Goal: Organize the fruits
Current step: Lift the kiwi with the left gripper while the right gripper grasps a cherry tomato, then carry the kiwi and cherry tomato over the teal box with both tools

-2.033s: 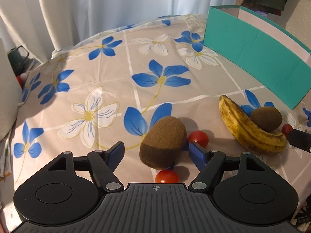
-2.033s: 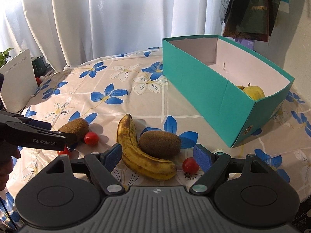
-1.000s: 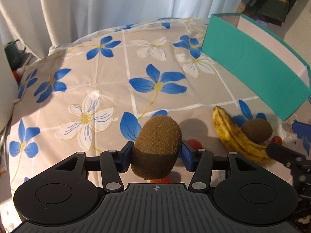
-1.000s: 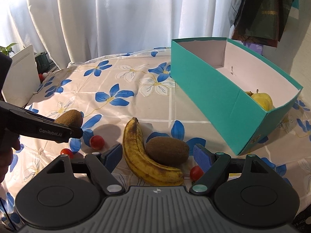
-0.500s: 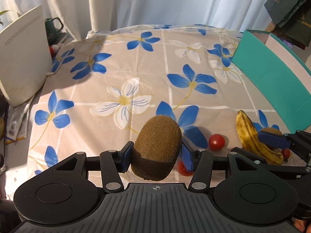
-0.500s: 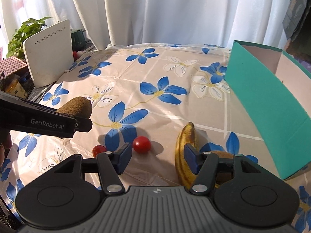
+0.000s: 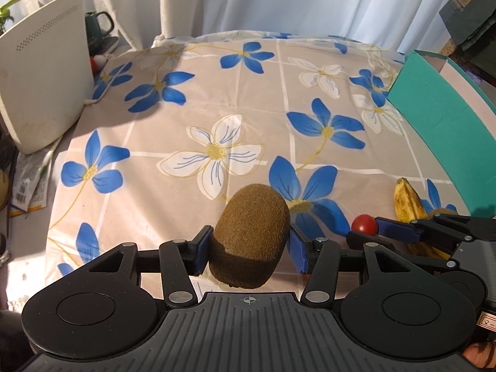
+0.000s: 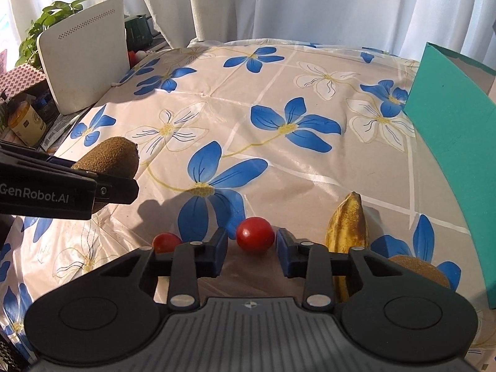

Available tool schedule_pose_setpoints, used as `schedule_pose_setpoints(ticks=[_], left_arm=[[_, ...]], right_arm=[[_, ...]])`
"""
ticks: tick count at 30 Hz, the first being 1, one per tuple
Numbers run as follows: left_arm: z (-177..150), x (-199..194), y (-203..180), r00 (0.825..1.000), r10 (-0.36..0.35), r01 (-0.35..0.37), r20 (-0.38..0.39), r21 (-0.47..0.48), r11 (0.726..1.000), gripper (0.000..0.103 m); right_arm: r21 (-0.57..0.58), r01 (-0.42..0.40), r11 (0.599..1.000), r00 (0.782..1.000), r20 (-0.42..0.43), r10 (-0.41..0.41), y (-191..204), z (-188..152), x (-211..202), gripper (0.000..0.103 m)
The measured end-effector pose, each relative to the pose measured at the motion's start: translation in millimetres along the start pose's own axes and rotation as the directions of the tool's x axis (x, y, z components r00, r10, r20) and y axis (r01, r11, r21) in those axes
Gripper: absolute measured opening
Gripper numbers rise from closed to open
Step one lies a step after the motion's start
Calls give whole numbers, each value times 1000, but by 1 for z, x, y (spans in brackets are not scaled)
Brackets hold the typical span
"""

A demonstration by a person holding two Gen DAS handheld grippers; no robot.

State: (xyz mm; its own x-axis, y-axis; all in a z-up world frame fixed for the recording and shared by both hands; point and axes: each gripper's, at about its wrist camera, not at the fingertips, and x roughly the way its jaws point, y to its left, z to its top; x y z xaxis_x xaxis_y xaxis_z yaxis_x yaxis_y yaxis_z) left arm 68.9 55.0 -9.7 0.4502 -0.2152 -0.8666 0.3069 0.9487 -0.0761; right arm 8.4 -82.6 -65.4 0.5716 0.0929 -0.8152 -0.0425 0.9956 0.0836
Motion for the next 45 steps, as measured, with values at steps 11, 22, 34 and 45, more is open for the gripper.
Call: schedule_pose_setpoints(ticks=[11, 22, 34, 45], left_arm=[[7, -10, -20, 1000, -19, 18, 16, 58, 998, 56], [46, -44, -130, 985, -155, 127, 80, 283, 951, 56], [80, -28, -264, 965, -244, 183, 96, 421, 889, 56], [88, -1, -319, 964, -229, 143, 135, 461, 876, 56]], right_arm=[[42, 21, 999, 998, 54, -23, -12, -1, -23, 27], [249, 181, 952, 956, 185, -230, -77, -12, -112, 27], [468, 341, 815, 841, 236, -487, -165, -33, -171, 27], [535, 362, 763, 802, 238, -548, -205, -40, -171, 26]])
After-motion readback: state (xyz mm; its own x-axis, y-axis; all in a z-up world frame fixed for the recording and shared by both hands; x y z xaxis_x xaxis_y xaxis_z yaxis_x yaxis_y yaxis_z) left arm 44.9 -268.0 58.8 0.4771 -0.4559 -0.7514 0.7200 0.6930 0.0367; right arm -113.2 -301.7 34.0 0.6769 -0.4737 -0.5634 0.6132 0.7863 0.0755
